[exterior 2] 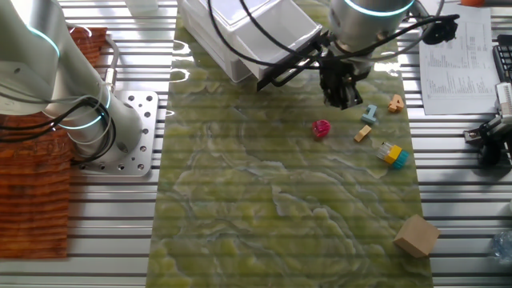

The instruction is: Put things in the drawer

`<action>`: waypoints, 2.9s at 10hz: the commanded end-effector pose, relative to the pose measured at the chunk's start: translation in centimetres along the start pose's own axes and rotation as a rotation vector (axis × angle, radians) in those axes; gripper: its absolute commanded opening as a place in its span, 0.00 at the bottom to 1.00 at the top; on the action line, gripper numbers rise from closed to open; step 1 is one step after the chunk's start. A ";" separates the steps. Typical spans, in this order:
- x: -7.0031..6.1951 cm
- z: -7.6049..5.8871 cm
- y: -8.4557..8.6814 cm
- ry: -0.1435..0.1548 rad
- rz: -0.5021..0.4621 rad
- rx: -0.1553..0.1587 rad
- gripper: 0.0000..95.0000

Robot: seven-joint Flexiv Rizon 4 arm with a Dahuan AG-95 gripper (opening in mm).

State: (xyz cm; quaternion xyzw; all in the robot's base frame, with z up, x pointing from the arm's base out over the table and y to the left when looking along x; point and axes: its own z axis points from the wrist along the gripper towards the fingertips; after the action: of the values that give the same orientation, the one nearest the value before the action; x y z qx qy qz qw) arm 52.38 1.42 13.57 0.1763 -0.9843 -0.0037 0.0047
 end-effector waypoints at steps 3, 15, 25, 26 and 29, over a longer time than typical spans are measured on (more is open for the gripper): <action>0.0 2.9 -0.7 -0.015 -0.034 -0.001 0.00; -0.3 7.9 -0.5 0.023 -0.079 -0.023 0.40; -0.9 10.2 -0.1 0.016 -0.040 -0.017 0.80; -0.9 10.2 0.0 0.019 -0.033 -0.017 0.80; -0.9 10.3 0.0 0.021 -0.028 -0.015 0.60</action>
State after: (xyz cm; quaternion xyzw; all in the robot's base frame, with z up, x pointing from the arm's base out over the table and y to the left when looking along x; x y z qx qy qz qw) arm 53.13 1.78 3.24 0.1907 -0.9815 -0.0098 0.0166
